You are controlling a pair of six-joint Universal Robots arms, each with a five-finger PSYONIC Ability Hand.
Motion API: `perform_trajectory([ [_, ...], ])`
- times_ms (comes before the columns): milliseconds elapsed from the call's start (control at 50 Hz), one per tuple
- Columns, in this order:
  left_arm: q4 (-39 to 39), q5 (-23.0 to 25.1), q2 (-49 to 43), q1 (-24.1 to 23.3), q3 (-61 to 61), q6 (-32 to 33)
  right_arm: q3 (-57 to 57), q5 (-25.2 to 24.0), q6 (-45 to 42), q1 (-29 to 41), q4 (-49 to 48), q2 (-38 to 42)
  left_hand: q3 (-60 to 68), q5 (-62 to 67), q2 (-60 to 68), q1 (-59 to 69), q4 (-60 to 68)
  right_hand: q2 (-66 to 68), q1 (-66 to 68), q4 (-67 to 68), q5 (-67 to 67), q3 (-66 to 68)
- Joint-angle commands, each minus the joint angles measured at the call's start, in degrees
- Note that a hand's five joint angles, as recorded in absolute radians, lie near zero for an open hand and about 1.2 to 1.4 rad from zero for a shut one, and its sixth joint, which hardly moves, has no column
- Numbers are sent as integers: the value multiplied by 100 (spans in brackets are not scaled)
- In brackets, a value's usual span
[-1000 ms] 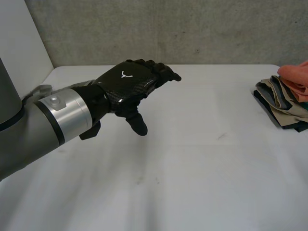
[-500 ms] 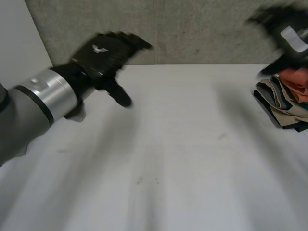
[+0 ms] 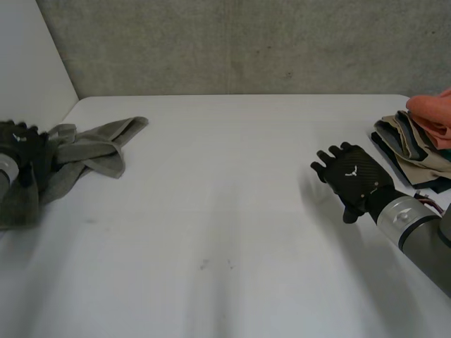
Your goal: Fold the laundry.
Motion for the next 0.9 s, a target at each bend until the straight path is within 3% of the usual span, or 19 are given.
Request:
perform_trajectory([
  [20, 173, -18, -902, 70, 637, 117, 97, -2, 63, 38, -40, -5, 3650, 3583, 3674, 3747, 3688, -273, -156, -333, -323, -223],
  [40, 295, -27, -919, 44, 681, 117, 115, 24, 63, 38, -48, -5, 6495, 6427, 6518, 6592, 6532, -273, -156, -333, -323, -223],
  [60, 375, -53, -902, 8, 681, 108, 124, 33, 54, 30, -49, -5, 6788, 6720, 6811, 6884, 6825, -273, -156, -333, -323, -223],
  [140, 762, -474, -604, -290, 567, 38, 133, 51, 54, 12, -57, -5, 6791, 6723, 6814, 6887, 6828, -273, -156, -333, -323, -223],
  [180, 998, -781, -79, -675, 410, -93, 124, 51, 62, 12, -110, -5, 6791, 6723, 6814, 6887, 6828, -273, -156, -333, -323, -223],
  [240, 1227, -888, 362, -993, 190, -374, 80, 59, 54, 12, -171, -14, 6791, 6723, 6814, 6887, 6828, -273, -156, -333, -323, -223],
  [300, 1351, -888, 925, -1546, -188, -1006, -8, 112, 71, 3, -250, -32, 6791, 6723, 6814, 6887, 6828, -273, -156, -333, -323, -223],
  [400, 1351, -766, 1733, -2862, -881, -2463, -210, 410, 124, -6, -382, -67, 6791, 6723, 6814, 6887, 6828, -273, -156, -333, -323, -223],
  [480, 1308, -529, 1805, -3672, -1207, -3159, -421, 736, 282, 3, -391, -111, 6791, 6723, 6814, 6887, 6828, -273, -156, -333, -323, -223],
  [560, 993, -274, 1455, -4270, -1410, -3381, -579, 877, 370, 21, -391, -119, 6791, 6723, 6814, 6887, 6828, -273, -156, -333, -323, -223],
  [580, 895, -230, 1349, -4394, -1419, -3364, -597, 877, 388, 21, -391, -111, 6326, 6259, 6350, 6423, 6364, -273, -156, -333, -323, -223],
  [620, 649, -185, 1217, -4605, -1393, -3337, -615, 877, 405, 21, -391, -111, 3143, 3075, 3166, 3240, 3181, -273, -156, -333, -323, -223],
  [640, 396, -185, 1155, -4728, -1350, -3302, -623, 877, 405, 21, -391, -111, 328, 260, 352, 425, 366, -273, -156, -333, -323, -223],
  [660, 245, -211, 1163, -4764, -1314, -3284, -641, 886, 414, 21, -383, -111, -150, -217, -126, -53, -112, -273, -156, -333, -323, -223],
  [780, -169, -264, 1637, -4554, -1129, -3328, -641, 894, 502, 117, -347, -102, -155, -222, -131, -58, -117, -273, -156, -333, -323, -223],
  [900, -134, -361, 2095, -3912, -1182, -3328, -851, 894, 1248, 372, -76, -102, -53, -121, -30, 43, -16, -273, -156, -333, -323, -223],
])
